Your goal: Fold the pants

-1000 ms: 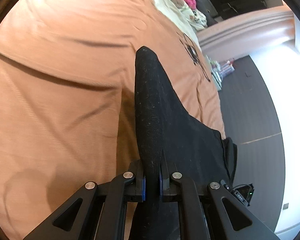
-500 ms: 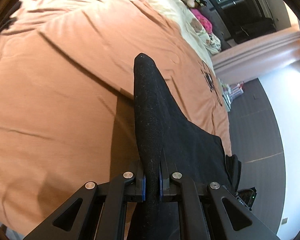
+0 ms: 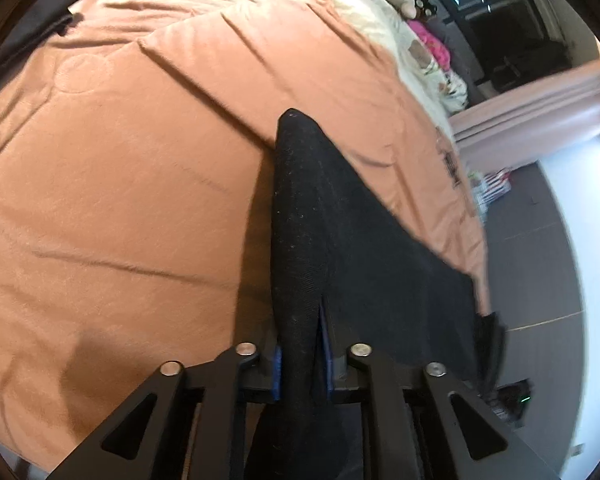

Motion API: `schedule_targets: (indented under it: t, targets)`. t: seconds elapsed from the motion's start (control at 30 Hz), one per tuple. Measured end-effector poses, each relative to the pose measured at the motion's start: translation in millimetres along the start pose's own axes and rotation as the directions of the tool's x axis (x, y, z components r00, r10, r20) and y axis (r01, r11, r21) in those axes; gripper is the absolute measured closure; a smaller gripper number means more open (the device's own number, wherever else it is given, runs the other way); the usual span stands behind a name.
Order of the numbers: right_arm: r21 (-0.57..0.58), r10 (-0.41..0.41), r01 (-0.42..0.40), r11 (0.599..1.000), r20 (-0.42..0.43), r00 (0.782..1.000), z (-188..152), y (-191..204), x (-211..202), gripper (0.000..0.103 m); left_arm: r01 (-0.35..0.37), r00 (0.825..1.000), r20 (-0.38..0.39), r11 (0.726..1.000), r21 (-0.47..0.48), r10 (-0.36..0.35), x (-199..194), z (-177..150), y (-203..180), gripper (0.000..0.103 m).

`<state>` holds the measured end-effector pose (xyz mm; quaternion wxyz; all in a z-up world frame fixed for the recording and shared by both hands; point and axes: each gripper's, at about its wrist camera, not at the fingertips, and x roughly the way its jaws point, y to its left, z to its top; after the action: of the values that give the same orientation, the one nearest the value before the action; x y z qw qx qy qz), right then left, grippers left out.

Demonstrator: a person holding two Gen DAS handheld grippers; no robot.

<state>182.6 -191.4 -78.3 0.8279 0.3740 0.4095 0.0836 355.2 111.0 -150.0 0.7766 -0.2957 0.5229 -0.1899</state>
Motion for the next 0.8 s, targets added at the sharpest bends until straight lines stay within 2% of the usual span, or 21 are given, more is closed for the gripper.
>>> schedule_targets:
  t: [0.03,0.07,0.1,0.13,0.3,0.4,0.5,0.63,0.73,0.8]
  targets:
    - [0.012,0.01,-0.01,1.0,-0.006,1.0,3.4,-7.1,-0.8,0.08,-0.005,1.0,-0.002,1.0,0.001,0.005,1.8,-4.3,3.2,0.07]
    - [0.015,-0.004,0.004,1.0,-0.004,1.0,5.9,-11.5,-3.7,0.066,-0.002,1.0,-0.004,1.0,-0.005,0.002,3.6,-10.7,8.2,0.067]
    - [0.01,-0.035,0.035,0.999,0.012,0.999,8.9,-16.5,-9.6,0.059,-0.007,1.0,-0.005,1.0,-0.013,0.007,2.5,-14.4,15.7,0.062]
    - [0.004,-0.047,0.047,0.999,0.027,0.999,10.8,-19.7,-14.9,0.056,-0.016,1.0,-0.007,1.0,-0.023,0.016,1.8,-19.7,22.1,0.061]
    - [-0.031,-0.036,0.037,0.999,0.039,0.999,26.9,-34.9,-35.0,0.056,0.01,1.0,-0.007,0.998,-0.06,-0.01,-6.5,-45.2,43.5,0.061]
    - [-0.074,-0.078,0.082,0.994,0.056,0.995,36.9,-34.5,-38.9,0.056,0.041,0.999,0.004,0.996,-0.08,-0.04,-12.9,-58.7,48.0,0.059]
    - [-0.097,-0.175,0.188,0.977,0.123,0.977,47.0,-37.5,-45.0,0.056,0.072,0.997,0.016,0.992,-0.106,-0.071,-19.0,-70.5,51.7,0.058]
    - [-0.082,-0.186,0.197,0.977,0.121,0.975,65.5,-50.4,-45.8,0.056,0.125,0.992,0.036,0.981,-0.148,-0.121,-25.4,-86.8,59.3,0.057]
    - [-0.099,-0.241,0.257,0.961,0.153,0.958,73.9,-52.9,-48.2,0.056,0.175,0.984,0.067,0.967,-0.184,-0.165,-29.1,-97.6,65.5,0.056]
    - [-0.094,-0.233,0.249,0.964,0.151,0.961,77.5,-50.4,-44.5,0.057,0.214,0.976,0.088,0.953,-0.216,-0.199,-29.1,-104.7,70.2,0.055]
